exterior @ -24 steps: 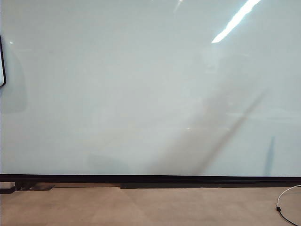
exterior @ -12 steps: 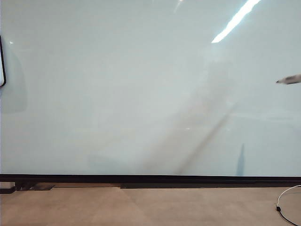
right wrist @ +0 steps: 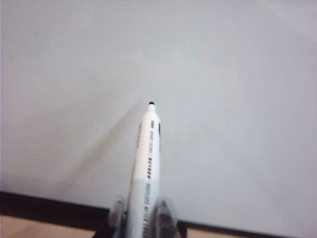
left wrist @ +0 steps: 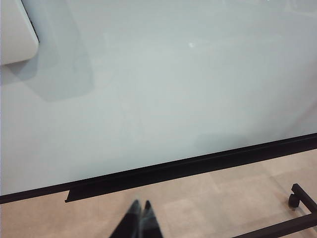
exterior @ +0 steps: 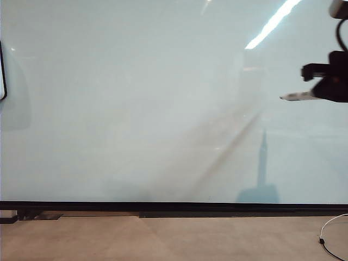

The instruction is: Pick up the pen on the shelf to the right of the whiteboard and draw a straight line.

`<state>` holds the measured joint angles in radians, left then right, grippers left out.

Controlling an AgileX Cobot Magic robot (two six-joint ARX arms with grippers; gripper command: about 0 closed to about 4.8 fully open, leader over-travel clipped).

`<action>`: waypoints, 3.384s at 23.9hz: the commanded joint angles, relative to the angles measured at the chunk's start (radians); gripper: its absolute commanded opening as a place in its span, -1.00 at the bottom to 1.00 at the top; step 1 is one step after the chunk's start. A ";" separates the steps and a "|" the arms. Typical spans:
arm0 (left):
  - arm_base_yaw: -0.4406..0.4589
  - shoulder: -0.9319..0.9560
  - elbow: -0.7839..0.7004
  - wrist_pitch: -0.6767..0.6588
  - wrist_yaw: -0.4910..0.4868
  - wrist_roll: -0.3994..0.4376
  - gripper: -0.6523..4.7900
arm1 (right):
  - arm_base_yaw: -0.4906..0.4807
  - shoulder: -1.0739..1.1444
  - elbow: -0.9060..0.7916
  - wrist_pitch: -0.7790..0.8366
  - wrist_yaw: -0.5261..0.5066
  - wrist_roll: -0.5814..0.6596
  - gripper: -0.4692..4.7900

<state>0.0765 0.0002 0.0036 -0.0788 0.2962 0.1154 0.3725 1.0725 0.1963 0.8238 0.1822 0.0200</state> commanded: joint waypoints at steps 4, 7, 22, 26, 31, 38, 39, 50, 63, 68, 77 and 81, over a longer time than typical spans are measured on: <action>0.001 0.000 0.003 0.012 0.004 0.005 -0.78 | 0.000 0.109 0.080 0.106 -0.028 -0.030 -0.84; 0.001 0.000 0.003 0.012 0.004 0.007 -0.78 | 0.000 0.143 0.099 0.125 -0.030 -0.029 -0.84; 0.001 0.000 0.003 0.008 0.005 0.007 -0.78 | -0.007 0.169 0.108 0.118 -0.183 -0.029 -0.84; 0.001 0.000 0.003 0.008 0.005 0.008 -0.78 | -0.008 0.202 0.109 0.124 -0.187 -0.029 -0.84; 0.001 0.000 0.003 0.009 0.005 0.007 -0.78 | -0.007 0.250 0.121 0.145 -0.189 -0.027 -0.84; 0.001 0.000 0.003 0.008 0.005 0.008 -0.78 | -0.008 0.251 0.123 0.150 -0.174 -0.029 -0.84; 0.001 0.000 0.003 0.008 0.005 0.008 -0.78 | -0.008 0.251 0.126 0.149 -0.174 -0.029 -0.84; 0.001 0.000 0.003 0.008 0.023 0.007 -0.78 | -0.008 0.251 0.144 0.144 -0.127 -0.028 -0.84; 0.001 0.000 0.003 0.006 0.023 0.008 -0.78 | -0.008 0.255 0.144 0.145 -0.061 -0.023 -0.84; 0.001 0.000 0.003 0.005 0.023 0.008 -0.78 | -0.008 0.277 0.144 0.147 -0.048 -0.019 -0.84; 0.001 0.000 0.003 0.005 0.023 0.008 -0.78 | -0.007 0.299 0.144 0.169 -0.142 -0.001 -0.84; 0.001 0.000 0.003 0.005 0.023 0.008 -0.78 | -0.007 0.318 0.145 0.192 -0.212 -0.001 -0.84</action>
<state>0.0772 0.0002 0.0036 -0.0799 0.3122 0.1192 0.3641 1.3808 0.3363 0.9817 -0.0021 0.0135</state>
